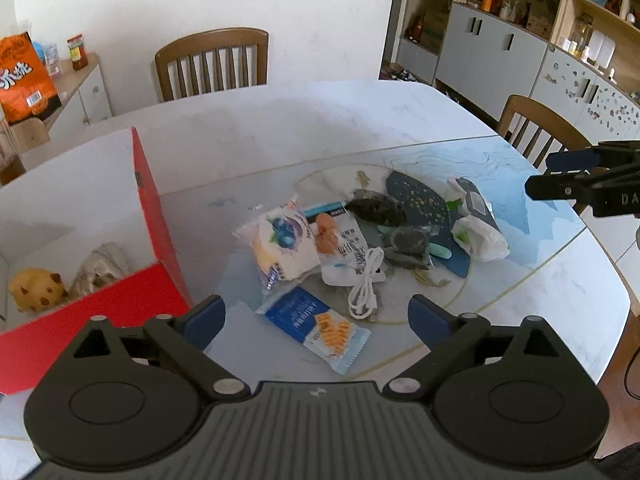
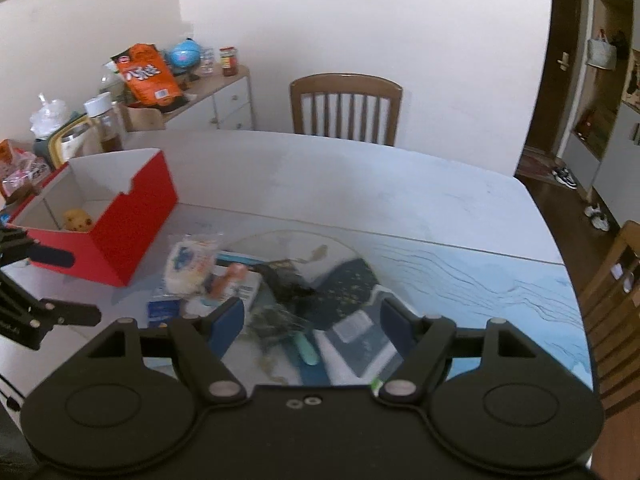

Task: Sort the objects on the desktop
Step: 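Withdraw both tools from the box back toward the table items, then grasp the blue cracker packet with the left tool while the right tool grasps the white plastic bag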

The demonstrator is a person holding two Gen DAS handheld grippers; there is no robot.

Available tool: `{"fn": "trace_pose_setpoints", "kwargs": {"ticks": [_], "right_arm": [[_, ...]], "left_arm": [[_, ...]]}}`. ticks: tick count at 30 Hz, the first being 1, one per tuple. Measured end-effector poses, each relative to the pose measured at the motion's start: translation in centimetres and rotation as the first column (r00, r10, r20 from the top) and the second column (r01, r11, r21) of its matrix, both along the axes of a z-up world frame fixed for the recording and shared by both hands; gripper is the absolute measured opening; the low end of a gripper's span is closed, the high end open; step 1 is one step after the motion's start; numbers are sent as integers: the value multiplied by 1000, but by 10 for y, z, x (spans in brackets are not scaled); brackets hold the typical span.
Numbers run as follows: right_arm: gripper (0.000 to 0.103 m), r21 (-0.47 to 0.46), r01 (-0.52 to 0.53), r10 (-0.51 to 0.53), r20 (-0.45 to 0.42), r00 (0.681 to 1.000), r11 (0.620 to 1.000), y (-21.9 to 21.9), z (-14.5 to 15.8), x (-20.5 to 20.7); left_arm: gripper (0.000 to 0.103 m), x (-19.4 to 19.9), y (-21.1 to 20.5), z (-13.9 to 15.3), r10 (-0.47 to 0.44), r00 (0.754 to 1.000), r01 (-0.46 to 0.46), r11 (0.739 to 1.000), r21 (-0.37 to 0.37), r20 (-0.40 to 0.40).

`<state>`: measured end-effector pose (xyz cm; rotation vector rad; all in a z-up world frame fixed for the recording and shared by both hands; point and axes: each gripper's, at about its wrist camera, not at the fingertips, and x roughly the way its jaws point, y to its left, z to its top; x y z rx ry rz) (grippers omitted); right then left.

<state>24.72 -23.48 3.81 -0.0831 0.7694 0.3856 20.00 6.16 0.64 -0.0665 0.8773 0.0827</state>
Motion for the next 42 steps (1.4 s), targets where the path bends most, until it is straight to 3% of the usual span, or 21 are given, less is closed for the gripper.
{"fn": "trace_pose_setpoints", "kwargs": {"ticks": [9,22,42], "right_arm": [[75,-12,40,-40,-19,999,999,-19,-17,12],[75,-31,95,-96,-53,994,995,-27,-44,44],[75,-77,197,-207,-155,966,977,-12,-94,107]], "left_arm": [[102,7,-15,-35,-3,1000,4,999,36,-19],[102,29,-21,-82,79,995,-74,994,76,-67],[102,44,-15,-106,207,974,-199,976,88,-97]]}}
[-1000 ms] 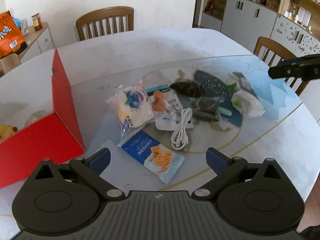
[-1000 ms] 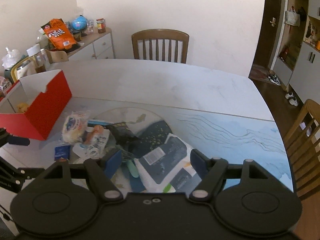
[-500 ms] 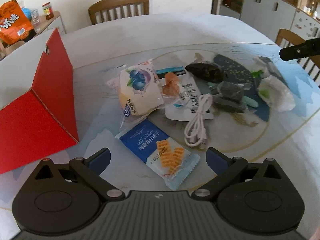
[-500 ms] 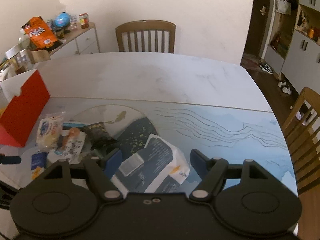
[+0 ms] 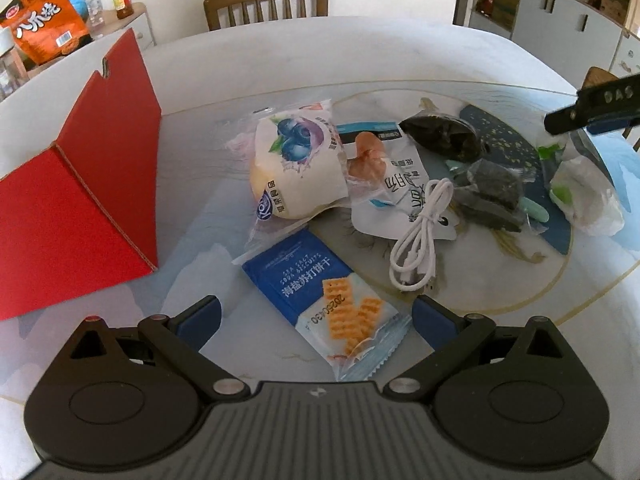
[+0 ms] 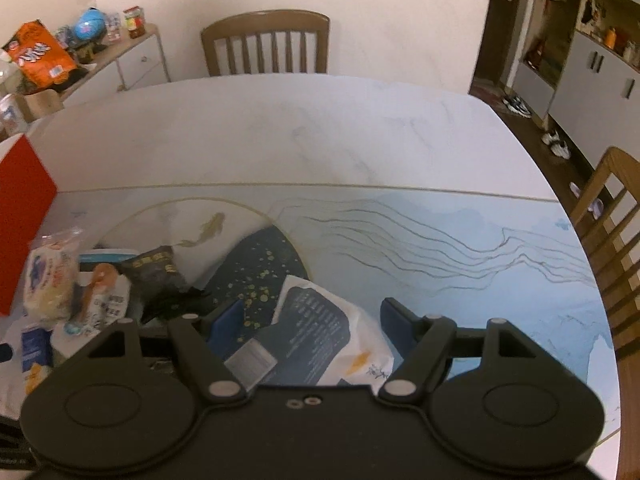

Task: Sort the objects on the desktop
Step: 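Grasp the blue cracker packet with the left tool while the right tool grasps the white plastic bag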

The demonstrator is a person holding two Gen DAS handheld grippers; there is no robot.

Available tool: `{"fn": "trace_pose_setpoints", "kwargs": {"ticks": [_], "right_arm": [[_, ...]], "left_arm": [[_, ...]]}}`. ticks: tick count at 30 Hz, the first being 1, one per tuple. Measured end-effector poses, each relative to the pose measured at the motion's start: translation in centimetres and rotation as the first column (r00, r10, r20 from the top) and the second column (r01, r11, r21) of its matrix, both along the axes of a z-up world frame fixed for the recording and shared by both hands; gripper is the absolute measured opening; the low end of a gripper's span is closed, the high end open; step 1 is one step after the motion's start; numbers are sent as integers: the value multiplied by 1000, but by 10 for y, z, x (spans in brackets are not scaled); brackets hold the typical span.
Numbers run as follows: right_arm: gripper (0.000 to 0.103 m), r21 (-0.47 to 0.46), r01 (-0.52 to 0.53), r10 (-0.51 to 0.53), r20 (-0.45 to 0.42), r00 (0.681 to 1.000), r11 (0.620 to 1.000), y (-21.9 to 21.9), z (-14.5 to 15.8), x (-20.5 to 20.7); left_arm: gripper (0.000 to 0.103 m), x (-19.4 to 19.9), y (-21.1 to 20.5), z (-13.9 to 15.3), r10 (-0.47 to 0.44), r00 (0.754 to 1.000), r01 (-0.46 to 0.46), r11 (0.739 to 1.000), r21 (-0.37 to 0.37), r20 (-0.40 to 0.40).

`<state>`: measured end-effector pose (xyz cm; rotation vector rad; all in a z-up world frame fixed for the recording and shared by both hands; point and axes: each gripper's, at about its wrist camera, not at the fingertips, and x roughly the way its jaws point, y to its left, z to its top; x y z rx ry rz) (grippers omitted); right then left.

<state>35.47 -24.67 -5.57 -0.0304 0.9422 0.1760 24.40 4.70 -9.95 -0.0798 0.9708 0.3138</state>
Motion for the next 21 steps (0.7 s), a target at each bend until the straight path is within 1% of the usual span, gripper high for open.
{"fn": "trace_pose_setpoints", "kwargs": {"ticks": [4,7,13,17,21], "right_arm": [[74,-27,1,-1,-23,1000,1000,-1,-8,3],[73,-28,-1,0,-34,999,1000,-7,-9,0],[73,-61,-15,11,-55,998,998,-20,-11,-10],[73,-58,-13,9,-76,997,998,-30,-14,-16],[73,-66,-29,23,-85,996,997,-29,-17,-17]], "left_arm": [[102,-2,5,0,14,1000,-14,1000,-13,-1],[101,-4,8,1,22,1000,-22,1000,-17,-2],[101,-11,15,3,55,998,-55,998,-4,-24],[101,-13,17,5,59,998,-58,998,3,-15],[101,-6,18,7,63,998,-63,998,12,-7]]}}
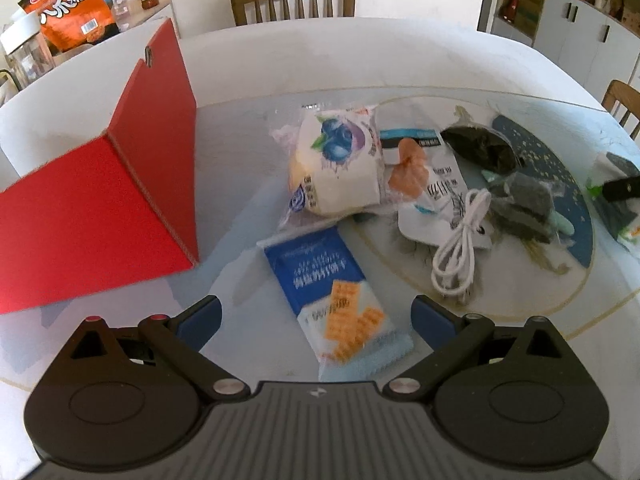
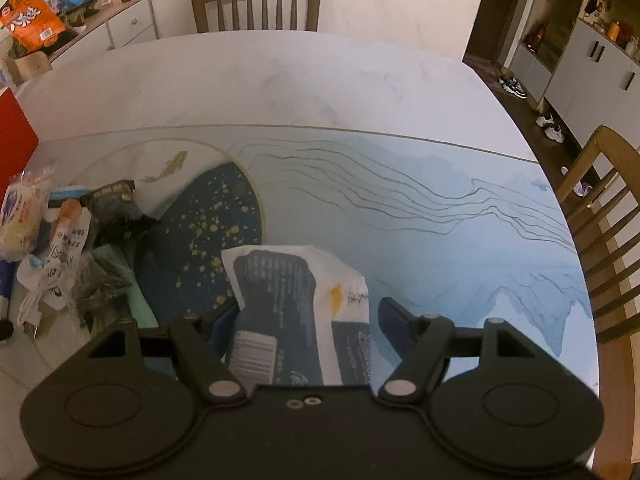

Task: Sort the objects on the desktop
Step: 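Grasp the blue cracker packet with the left tool while the right tool grasps the white plastic bag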

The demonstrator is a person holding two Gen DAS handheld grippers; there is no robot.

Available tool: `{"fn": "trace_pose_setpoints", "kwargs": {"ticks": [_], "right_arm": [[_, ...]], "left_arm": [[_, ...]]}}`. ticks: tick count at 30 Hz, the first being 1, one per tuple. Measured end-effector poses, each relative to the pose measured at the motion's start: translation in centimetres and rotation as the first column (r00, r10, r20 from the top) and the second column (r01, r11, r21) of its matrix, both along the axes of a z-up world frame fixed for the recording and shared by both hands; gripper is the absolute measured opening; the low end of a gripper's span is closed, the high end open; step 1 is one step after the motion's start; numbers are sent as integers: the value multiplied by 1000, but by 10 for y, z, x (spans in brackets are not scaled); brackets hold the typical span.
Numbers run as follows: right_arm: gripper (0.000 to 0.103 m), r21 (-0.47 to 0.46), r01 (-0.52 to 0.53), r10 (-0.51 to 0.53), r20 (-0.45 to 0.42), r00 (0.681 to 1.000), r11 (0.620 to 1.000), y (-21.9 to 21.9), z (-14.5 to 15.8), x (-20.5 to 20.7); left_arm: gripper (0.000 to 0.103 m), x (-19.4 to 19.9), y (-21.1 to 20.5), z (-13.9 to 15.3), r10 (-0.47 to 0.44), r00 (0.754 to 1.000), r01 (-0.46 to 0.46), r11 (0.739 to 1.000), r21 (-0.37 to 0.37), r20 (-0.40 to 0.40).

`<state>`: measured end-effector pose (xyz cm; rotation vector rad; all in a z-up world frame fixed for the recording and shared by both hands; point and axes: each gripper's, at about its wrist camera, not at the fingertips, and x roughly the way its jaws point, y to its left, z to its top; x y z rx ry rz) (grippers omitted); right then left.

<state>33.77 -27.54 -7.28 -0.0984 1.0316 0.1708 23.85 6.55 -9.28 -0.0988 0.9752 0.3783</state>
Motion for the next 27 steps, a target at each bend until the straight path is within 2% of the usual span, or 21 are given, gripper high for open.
{"fn": "trace_pose_setpoints", "kwargs": {"ticks": [6,9,11,15,20,23,27], "right_arm": [[70,-12,-17,17,-13,1000,1000,3,-5,-2],[65,-12,-18,18,-13,1000,1000,3,-6,-2],[61,-12,-19,19,-12,1000,1000,4,-6,-2],[55,-14,-25,24,-9,1000,1000,3,-6,-2],[47,-15,-36,36,2,999,999,5,-4,-2],[42,-16,-36,36,10,999,999,4,-2,-3],[32,-24,-35,36,32,999,999,4,3,-5]], "left_arm": [[101,4,5,-5,32,999,-32,999,-15,4],[95,2,7,-4,40,999,-40,999,-26,20],[86,2,7,-3,40,999,-40,999,-23,31],[77,2,8,-1,56,998,-55,998,-17,37],[44,0,8,4,53,997,-53,999,-12,47],[38,1,8,5,55,997,-54,998,-15,48],[37,-2,9,6,61,997,-60,998,-21,57]]}}
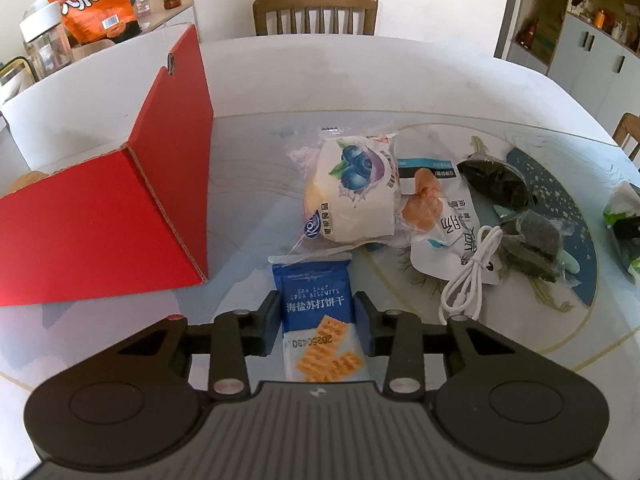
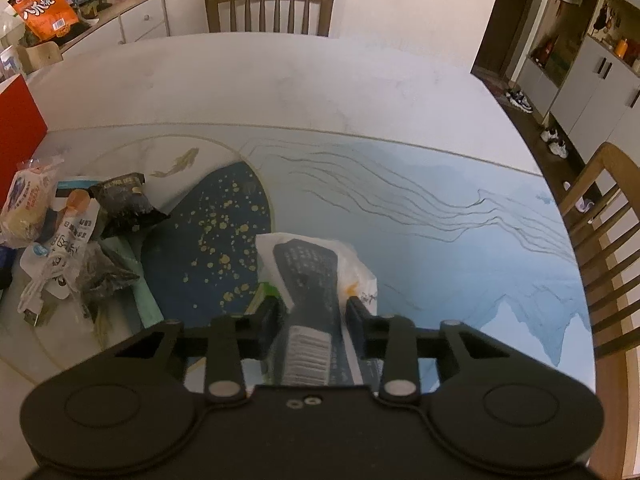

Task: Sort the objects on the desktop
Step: 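Grasp the blue cracker packet with the left tool while the right tool grasps the white plastic bag, then carry the cracker packet and white bag over the red box with both tools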

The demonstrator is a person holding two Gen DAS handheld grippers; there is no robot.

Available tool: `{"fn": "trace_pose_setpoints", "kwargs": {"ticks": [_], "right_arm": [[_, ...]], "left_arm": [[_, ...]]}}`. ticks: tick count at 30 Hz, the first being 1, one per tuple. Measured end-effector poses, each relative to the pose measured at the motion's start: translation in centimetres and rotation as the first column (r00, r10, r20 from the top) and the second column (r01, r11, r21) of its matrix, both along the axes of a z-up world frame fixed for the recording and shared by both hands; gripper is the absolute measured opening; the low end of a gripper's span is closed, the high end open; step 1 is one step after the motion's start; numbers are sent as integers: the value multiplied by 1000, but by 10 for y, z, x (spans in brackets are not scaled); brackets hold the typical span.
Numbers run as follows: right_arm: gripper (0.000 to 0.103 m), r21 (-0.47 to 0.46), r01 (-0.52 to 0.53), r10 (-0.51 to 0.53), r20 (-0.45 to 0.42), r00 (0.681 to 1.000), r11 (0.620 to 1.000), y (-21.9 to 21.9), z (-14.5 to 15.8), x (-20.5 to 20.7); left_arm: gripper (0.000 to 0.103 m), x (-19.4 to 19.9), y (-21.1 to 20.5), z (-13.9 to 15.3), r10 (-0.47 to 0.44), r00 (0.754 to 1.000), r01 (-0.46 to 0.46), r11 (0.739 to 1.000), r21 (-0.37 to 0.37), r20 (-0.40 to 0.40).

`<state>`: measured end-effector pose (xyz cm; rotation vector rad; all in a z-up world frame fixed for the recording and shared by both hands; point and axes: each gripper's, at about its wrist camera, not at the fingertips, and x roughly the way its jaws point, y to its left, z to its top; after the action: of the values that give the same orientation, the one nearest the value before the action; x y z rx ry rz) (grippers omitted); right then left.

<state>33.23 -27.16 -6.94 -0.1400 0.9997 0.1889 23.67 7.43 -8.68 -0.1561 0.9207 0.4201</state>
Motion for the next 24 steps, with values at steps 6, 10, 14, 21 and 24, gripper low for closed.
{"fn": "trace_pose_setpoints", "kwargs": {"ticks": [6,10,14,21,24], "right_arm": [[23,-26,-8,9,33,999,1000,-1,11,-6],[22,12,-3,2,46,999,1000,-7,21,-11],[21,51,3,-6,58,998,999,-12,31,-17],[19,119,23,-30,55,998,993,-17,42,-25],[20,142,28,-37,63,997,990,-18,51,-31]], "left_arm": [[36,-6,0,3,6,1000,-6,1000,-9,11],[36,-10,0,9,7,1000,-7,1000,-18,23],[35,-15,-1,17,-3,999,4,1000,-19,39],[35,-22,-1,32,-27,997,28,999,-22,69],[35,-25,-1,38,-46,996,48,999,-22,81]]}}
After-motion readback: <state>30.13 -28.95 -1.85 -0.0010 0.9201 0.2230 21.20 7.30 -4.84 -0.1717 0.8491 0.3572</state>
